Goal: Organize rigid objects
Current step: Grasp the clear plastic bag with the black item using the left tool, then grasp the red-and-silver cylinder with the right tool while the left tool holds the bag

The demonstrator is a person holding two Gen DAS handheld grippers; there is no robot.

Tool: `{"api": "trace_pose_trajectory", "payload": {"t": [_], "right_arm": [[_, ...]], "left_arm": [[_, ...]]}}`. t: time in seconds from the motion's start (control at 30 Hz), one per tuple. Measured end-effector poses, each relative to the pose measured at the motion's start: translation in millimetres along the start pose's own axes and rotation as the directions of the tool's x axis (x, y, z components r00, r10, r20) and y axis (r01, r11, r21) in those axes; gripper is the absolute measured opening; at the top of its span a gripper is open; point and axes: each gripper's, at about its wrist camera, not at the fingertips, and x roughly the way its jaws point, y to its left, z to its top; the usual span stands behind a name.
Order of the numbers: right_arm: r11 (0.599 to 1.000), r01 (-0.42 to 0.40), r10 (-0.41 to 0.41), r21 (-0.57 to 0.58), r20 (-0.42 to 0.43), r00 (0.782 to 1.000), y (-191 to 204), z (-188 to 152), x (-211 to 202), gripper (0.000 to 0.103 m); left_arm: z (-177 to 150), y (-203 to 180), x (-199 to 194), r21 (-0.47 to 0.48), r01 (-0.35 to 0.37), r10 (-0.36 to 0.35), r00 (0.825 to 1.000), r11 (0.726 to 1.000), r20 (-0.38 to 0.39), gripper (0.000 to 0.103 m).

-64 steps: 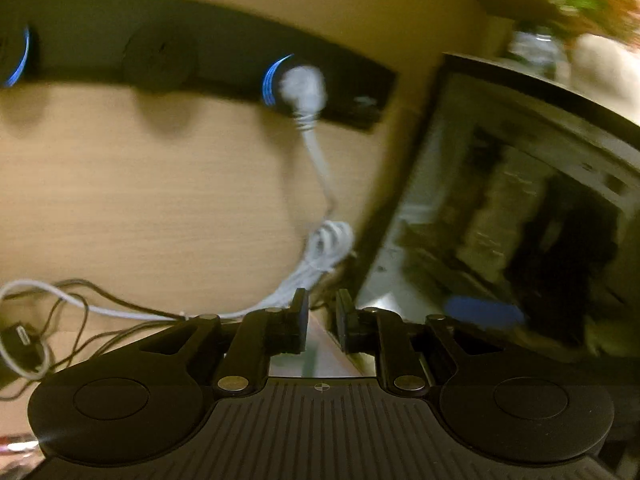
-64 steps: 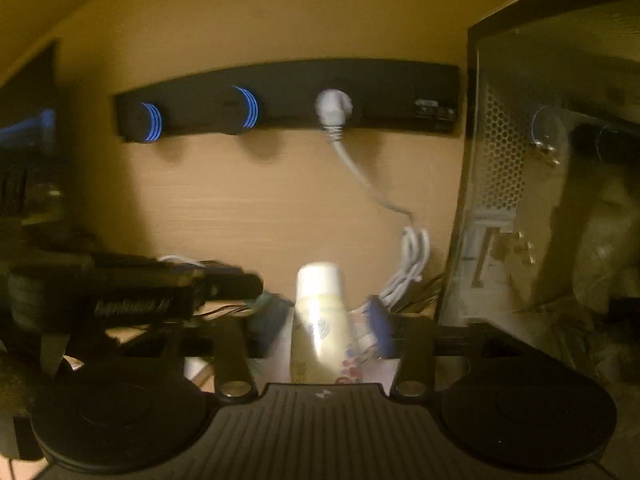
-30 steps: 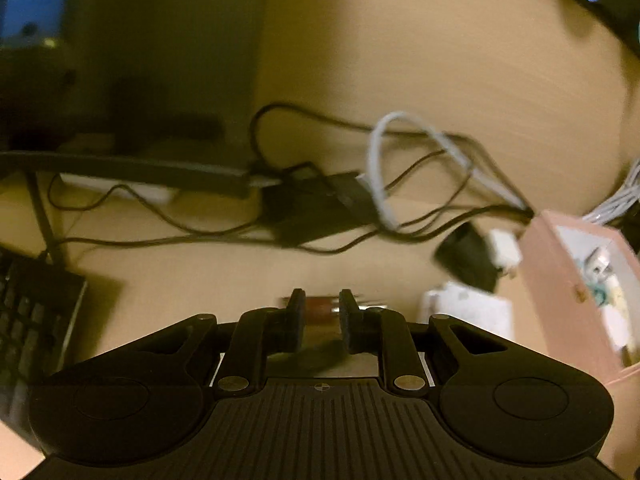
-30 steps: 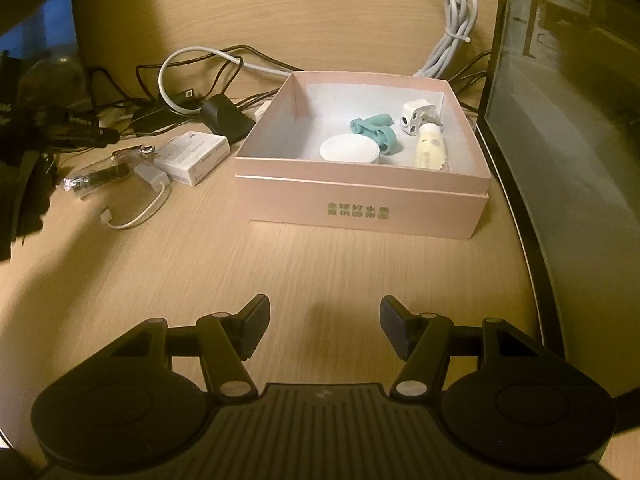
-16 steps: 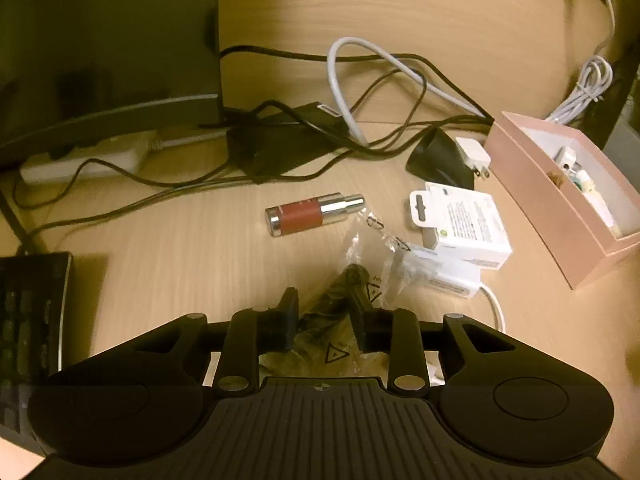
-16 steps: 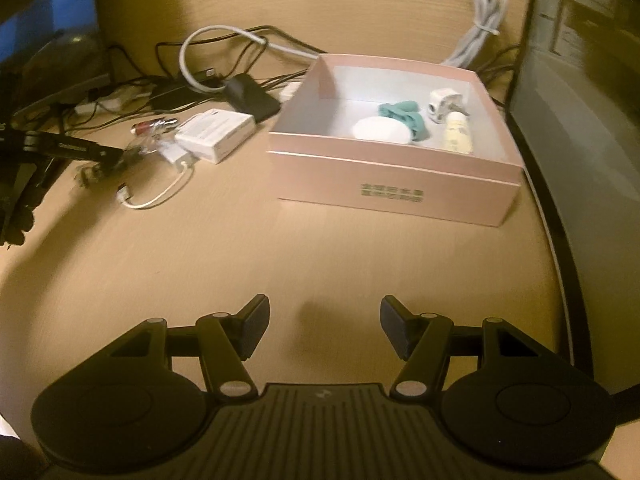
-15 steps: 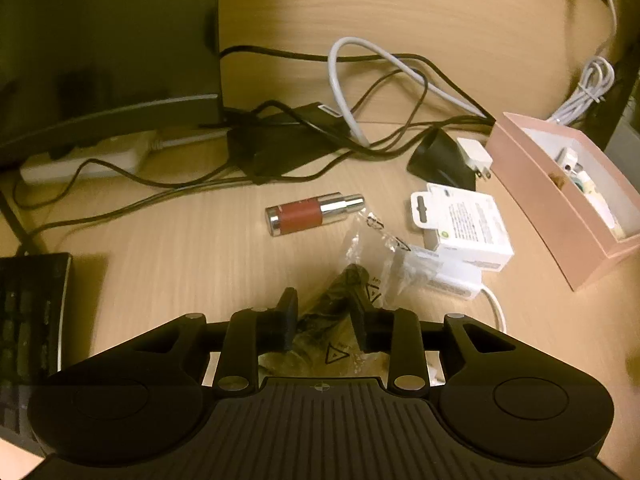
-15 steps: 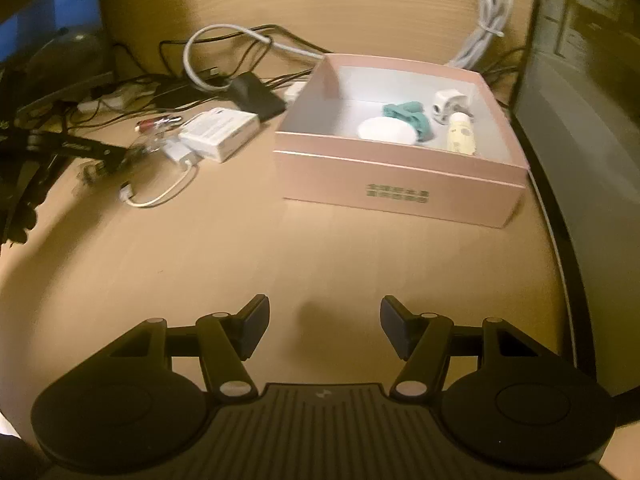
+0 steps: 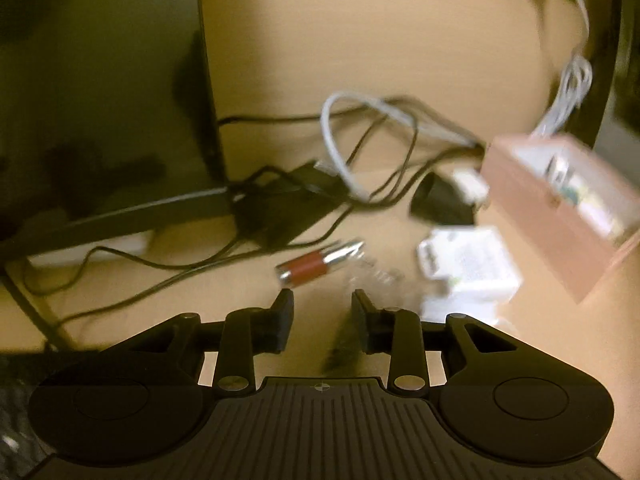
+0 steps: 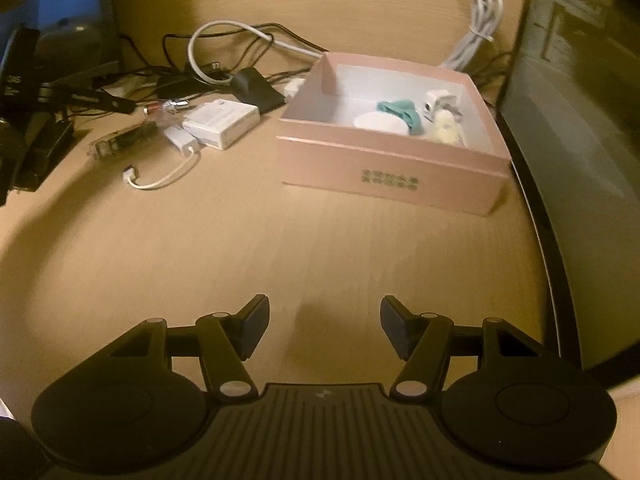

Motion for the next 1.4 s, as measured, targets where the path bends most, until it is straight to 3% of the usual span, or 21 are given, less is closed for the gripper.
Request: {"api": "trace_pose_trajectory", "payload": {"t": [0.07, 0.13, 0.23, 0.37, 0.53, 0.7, 1.0, 1.07, 1.17, 1.4], "right_arm": [[1.000, 0.005, -0.005, 0.006, -0.007, 1.000, -1.8, -3.2, -0.6, 0.062], [1.000, 0.010, -0.010, 0.007, -0.007, 1.000, -2.3, -5.1, -2.2, 0.062], [1.000, 0.015, -0.015, 0.003, -0.001, 1.000, -2.1, -6.0, -5.1, 0.062], [1.000, 0.015, -0.015, 0.016, -0.006, 1.000, -3.9, -5.1, -3.0, 0.062], [1.000, -0.005, 0.004, -0.023, -0.022, 1.000, 6.3, 4.9, 7.6, 0.062], [0.990, -0.040, 0.046, -0.135, 0.043, 0.998, 34.3, 46.9, 15.8, 0.063], [0.959, -0.114, 0.171, -0.260, 0.204, 0.964, 125.6, 143.0, 63.9, 0.080], [0.947, -0.151, 0.212, -0.283, 0.199, 0.957, 148.1, 156.5, 81.1, 0.080], [0.935, -0.178, 0.240, -0.306, 0.180, 0.954, 178.2, 167.9, 107.6, 0.080], [0.958, -0.133, 0.165, -0.252, 0.108, 0.980, 222.8, 185.3, 176.5, 0.080]], "left_arm": [[-0.6, -0.5, 7.8, 0.053, 0.015, -0.012, 0.998, 0.998, -0.053, 0.034], [-2.6, -3.0, 10.2, 0.090, 0.077, -0.068, 0.993, 0.993, -0.098, 0.035], [-8.6, -9.3, 7.7, 0.127, 0.138, -0.123, 0.985, 0.982, -0.120, 0.037], [-14.7, -18.7, 18.8, 0.164, 0.073, -0.051, 0.990, 0.984, -0.133, 0.038], [-13.6, -12.0, 25.4, -0.001, 0.069, -0.068, 0.987, 0.998, -0.144, 0.031], [-26.8, -9.8, 7.1, -0.080, 0.032, -0.042, 0.990, 0.996, -0.135, 0.025], [-90.5, 1.3, -59.0, -0.315, -0.025, -0.014, 0.992, 0.949, -0.122, 0.025], [-98.7, 2.7, -69.2, -0.372, -0.043, -0.004, 0.992, 0.927, -0.127, 0.025], [-108.4, 0.7, -80.5, -0.390, -0.039, -0.005, 0.994, 0.920, -0.112, 0.025], [-111.2, 1.6, -84.6, -0.437, -0.045, 0.006, 0.996, 0.898, -0.090, 0.027]]}}
